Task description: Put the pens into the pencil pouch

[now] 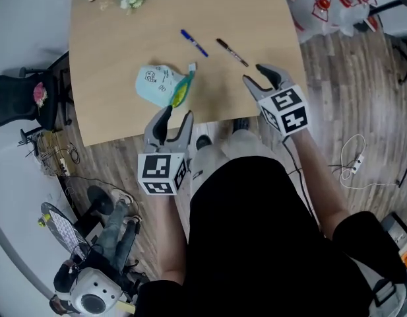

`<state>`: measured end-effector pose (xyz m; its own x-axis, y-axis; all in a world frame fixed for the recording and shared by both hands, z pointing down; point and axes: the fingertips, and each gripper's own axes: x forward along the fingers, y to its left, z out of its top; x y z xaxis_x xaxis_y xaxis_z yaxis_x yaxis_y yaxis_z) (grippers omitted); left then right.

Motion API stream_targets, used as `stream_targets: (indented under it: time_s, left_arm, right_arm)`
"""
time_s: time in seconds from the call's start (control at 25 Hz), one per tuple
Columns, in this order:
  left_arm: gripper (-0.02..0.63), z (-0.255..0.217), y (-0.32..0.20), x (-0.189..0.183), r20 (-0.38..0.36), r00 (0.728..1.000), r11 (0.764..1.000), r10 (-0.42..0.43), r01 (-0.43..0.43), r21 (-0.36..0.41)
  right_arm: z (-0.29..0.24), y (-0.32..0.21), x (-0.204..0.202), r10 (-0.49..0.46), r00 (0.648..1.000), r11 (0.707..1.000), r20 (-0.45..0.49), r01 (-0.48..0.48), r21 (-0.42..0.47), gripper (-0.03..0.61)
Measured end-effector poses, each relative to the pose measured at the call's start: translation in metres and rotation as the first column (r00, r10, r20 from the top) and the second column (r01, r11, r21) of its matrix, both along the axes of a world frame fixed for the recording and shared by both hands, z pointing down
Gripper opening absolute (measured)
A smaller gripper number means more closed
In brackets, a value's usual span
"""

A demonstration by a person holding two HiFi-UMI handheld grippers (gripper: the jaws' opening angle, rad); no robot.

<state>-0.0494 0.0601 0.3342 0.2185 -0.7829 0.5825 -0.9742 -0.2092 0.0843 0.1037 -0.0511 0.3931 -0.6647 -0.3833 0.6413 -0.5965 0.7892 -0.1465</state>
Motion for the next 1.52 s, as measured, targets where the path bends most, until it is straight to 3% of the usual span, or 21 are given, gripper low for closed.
stream_targets:
  time_s: [0.24, 0.6, 0.88, 1.52]
  left_arm:
    - [0.198, 0.017, 0.008, -0.001, -0.005, 1.000, 0.999, -0.014, 0.014, -0.039]
    - [0.198, 0.039, 0.008, -0.018, 0.030, 0.999, 0.997, -0.039, 0.041, -0.066]
    - [0.198, 0.066, -0.009, -0.037, 0.175, 0.984, 0.997, 0.017, -0.004, -0.074]
    - [0.175, 0.127, -0.035, -0.049, 0.249, 0.952, 0.977, 0.176, -0.138, -0.164]
  right_arm:
    - [0.035, -0.010, -0.001, -0.013, 0.998, 0.999, -0.054, 0.011, -0.030, 0.160]
    - [0.073, -0.017, -0.002, 0.038, 0.995, 0.996, -0.090, -0.045, -0.082, 0.160]
    - [0.090, -0.022, -0.003, 0.044, 0.990, 0.995, -0.133, -0.055, -0.082, 0.160]
    - [0.108, -0.047, -0.017, 0.044, 0.971, 0.997, -0.233, -0.057, -0.050, 0.160]
